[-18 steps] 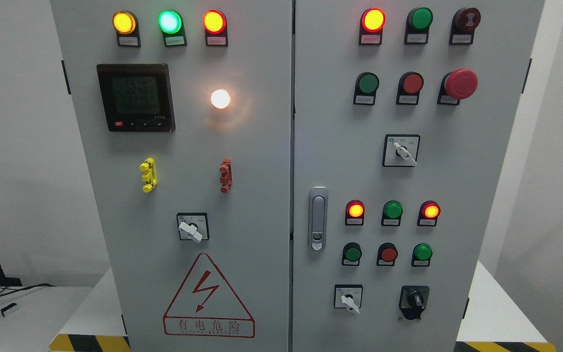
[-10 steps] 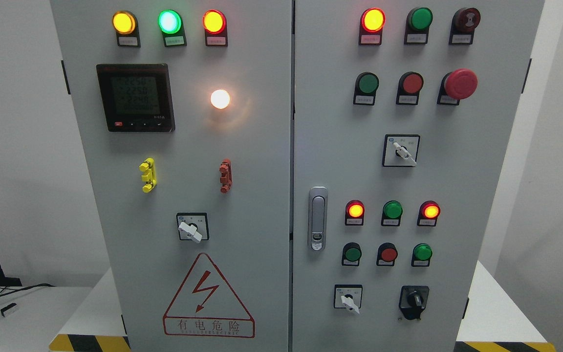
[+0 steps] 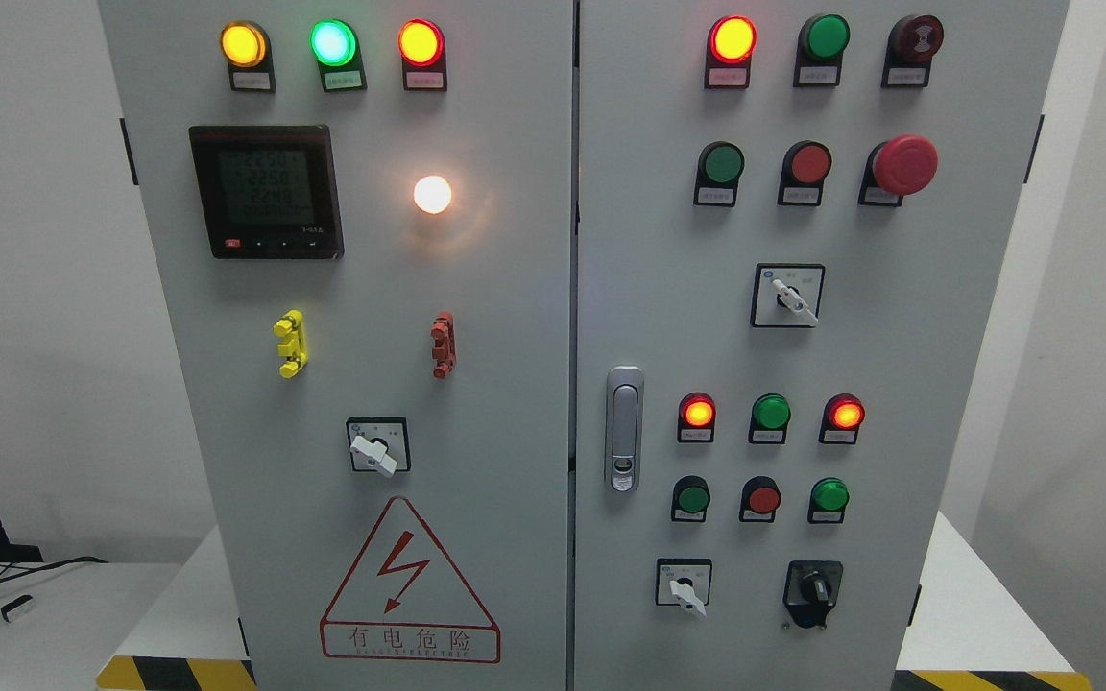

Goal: Trip black knob to open circuit

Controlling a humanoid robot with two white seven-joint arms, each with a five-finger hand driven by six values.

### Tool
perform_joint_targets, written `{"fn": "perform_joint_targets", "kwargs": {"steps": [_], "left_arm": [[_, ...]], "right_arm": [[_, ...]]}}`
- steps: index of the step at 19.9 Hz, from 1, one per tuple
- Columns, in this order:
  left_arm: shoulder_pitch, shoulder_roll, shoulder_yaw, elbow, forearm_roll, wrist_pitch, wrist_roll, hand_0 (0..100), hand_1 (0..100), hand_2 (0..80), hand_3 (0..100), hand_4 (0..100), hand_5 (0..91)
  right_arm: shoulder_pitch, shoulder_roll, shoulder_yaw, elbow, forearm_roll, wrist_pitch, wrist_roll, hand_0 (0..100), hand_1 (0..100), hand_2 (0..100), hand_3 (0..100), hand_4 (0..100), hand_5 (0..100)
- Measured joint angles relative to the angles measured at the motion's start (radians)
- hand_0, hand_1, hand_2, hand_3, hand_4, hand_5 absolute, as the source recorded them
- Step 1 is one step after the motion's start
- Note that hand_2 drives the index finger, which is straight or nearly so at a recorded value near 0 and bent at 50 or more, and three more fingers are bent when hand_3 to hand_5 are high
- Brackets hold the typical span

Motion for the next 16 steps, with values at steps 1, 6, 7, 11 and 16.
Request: {"fn": "perform_joint_targets", "kwargs": {"steps": [1,6,7,11,16], "left_arm": [[0.000,0.000,0.000,0.000,0.000,0.000,0.000,12,39,0.0,0,0,0.0],[0.000,0.000,0.000,0.000,0.000,0.000,0.000,12,39,0.0,0,0,0.0],[0.000,0.000,0.000,0.000,0.000,0.000,0.000,12,39,0.0,0,0,0.0],[0.000,0.000,0.000,0.000,0.000,0.000,0.000,12,39,0.0,0,0,0.0],[0.000,0.000,0.000,0.000,0.000,0.000,0.000,12,39,0.0,0,0,0.0]], "right_arm": [[0.012,0.000,0.000,-0.010,0.000,-0.002,0.001,4,5,0,1,0,0],[0.119,0.000,-0.003,-0.128,0.000,0.040,0.009,3,6,0,3,0,2],[0.145,0.000,-0.004,-0.161,0.000,0.043,0.012,3,7,0,5,0,4],[0.246,-0.009,-0.021,-0.311,0.000,-0.029,0.017,2,12,4,13,7,9],[0.374,-0.030,-0.061,-0.553,-0.050,-0.085,0.057,2,13,8,20,12,14]]}}
